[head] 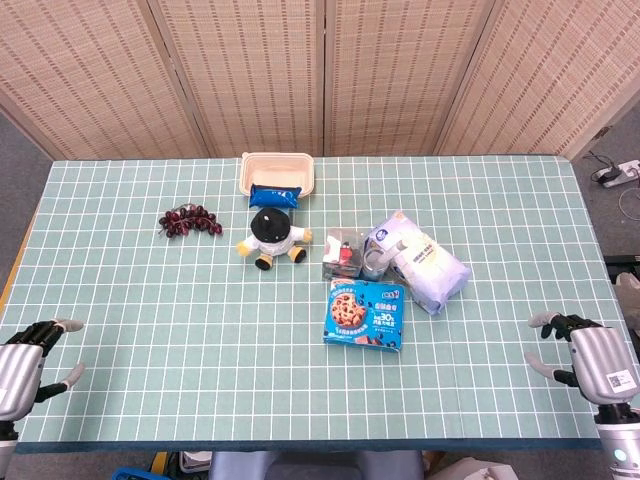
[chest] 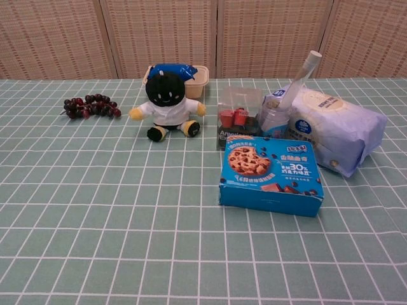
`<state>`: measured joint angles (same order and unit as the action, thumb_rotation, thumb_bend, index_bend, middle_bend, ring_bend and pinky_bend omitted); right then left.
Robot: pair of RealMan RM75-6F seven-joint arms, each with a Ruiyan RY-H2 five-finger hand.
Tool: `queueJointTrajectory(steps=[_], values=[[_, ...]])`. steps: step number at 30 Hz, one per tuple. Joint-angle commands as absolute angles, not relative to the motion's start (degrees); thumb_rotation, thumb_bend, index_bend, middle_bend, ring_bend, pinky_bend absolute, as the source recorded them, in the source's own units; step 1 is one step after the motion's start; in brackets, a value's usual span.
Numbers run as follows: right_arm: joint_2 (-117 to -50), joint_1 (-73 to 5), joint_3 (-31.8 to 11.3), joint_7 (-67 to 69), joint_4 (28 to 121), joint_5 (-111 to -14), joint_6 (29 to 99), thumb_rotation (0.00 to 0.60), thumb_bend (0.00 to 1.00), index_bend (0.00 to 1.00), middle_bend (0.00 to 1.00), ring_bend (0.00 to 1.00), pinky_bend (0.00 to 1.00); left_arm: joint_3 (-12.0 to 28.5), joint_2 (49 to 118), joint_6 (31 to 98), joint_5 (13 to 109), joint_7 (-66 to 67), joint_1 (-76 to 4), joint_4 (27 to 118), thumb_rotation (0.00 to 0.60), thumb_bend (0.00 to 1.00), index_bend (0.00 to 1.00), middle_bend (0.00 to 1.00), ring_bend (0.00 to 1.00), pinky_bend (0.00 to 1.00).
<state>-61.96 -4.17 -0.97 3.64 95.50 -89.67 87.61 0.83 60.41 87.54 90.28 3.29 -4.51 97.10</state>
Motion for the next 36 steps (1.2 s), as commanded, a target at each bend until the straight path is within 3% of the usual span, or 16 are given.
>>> queueJointTrajectory(steps=[1, 8, 10, 12, 15, 19, 22, 26, 36], values=[[-62.4, -4.4, -1.2, 3.5, 95.1, -89.4, 87.1, 0.6, 0.14, 0.42, 0.54, 0.51, 0.6, 0.8, 60.4, 87.5, 90.3, 3.2, -4.5, 97.1, 0.6, 0.24, 0.4, 0.35, 0.32, 0.44], [-63.9, -5.5, -2.1, 5.6, 94.0, -88.5, 85.4, 0.6, 0.14, 0.42, 0.54, 0.51, 0.62, 0.8, 60.2, 87.7, 90.7, 2.6, -4.5, 97.3, 0.6, 0.24, 0.4, 0.35, 0.32, 0.44], [-65.1, -6.0, -2.8, 7.5, 92.9, -88.1, 85.0, 0.6, 0.14, 0.42, 0.57, 0.52, 0.68, 0.8, 60.1, 87.8, 90.8, 2.2, -4.5, 97.3, 0.6, 0.24, 0.4, 0.35, 0.32, 0.44], [-66.4, -6.4, -3.6, 8.8, 92.0, -87.7, 85.1, 0.6, 0.17, 0.42, 0.61, 0.6, 0.78, 0.8, 60.0, 87.5, 90.7, 1.9, -4.6, 97.2, 0.6, 0.24, 0.4, 0.35, 0.32, 0.44], [-68.5, -7.4, -5.1, 9.0, 91.1, -87.1, 85.2, 0.6, 0.27, 0.42, 0.74, 0.79, 0.93, 0.9, 59.7, 87.4, 90.4, 1.4, -4.6, 97.3, 0.6, 0.24, 0.4, 0.35, 0.32, 0.44], [-70.8, -9.4, -6.7, 5.1, 91.5, -86.6, 83.9, 0.6, 0.54, 0.38, 0.9, 0.93, 1.0, 0.9, 59.3, 87.8, 90.4, 0.8, -4.3, 97.4, 0.6, 0.24, 0.4, 0.35, 0.32, 0.44], [-72.1, -11.2, -7.7, 1.3, 93.0, -85.6, 82.0, 0.6, 0.79, 0.31, 0.98, 1.0, 1.0, 0.8, 58.9, 88.1, 90.6, 0.4, -4.2, 97.5, 0.6, 0.24, 0.4, 0.35, 0.32, 0.44], [-74.2, -13.8, -8.9, -2.9, 94.6, -83.7, 78.7, 0.6, 0.97, 0.26, 1.0, 1.0, 1.0, 0.7, 58.6, 88.6, 90.8, 0.1, -3.9, 97.6, 0.6, 0.24, 0.4, 0.35, 0.32, 0.44], [-79.2, -20.5, -12.2, -17.7, 96.6, -74.6, 70.7, 0.6, 1.0, 0.15, 1.0, 1.0, 1.0, 0.7, 58.0, 88.5, 90.6, -0.8, -3.8, 97.7, 0.6, 0.24, 0.4, 0.35, 0.32, 0.44]])
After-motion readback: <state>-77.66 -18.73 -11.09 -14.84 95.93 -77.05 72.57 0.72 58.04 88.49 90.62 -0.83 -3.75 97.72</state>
